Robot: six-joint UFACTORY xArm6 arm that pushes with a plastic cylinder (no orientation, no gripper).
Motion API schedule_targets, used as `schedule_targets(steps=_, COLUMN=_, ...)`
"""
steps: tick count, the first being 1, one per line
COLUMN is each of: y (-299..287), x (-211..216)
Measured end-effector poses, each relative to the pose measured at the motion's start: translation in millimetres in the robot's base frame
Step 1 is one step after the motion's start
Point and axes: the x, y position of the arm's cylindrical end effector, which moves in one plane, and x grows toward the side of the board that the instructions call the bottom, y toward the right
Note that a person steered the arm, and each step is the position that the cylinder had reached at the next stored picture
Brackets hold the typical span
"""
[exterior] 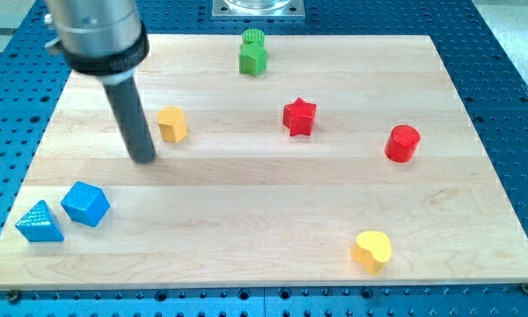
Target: Move the yellow hexagon to the top left side of the board
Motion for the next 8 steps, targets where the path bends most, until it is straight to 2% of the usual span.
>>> schedule_targets(steps=1, y=39.2, x=-24.3)
schedule_targets(steps=2, y=11.5, x=-102.8)
schedule_targets(steps=3, y=6.7, x=-109.8)
schedule_targets(steps=4, y=27.6, x=-125.9)
schedule_targets(steps=5, y=15.2, x=-168.6)
schedule_targets(steps=6, y=33.1, x=-178.1)
schedule_targets(steps=7, y=25.0, x=-213.9)
schedule_targets(steps=8, y=-39.4, x=-222.4)
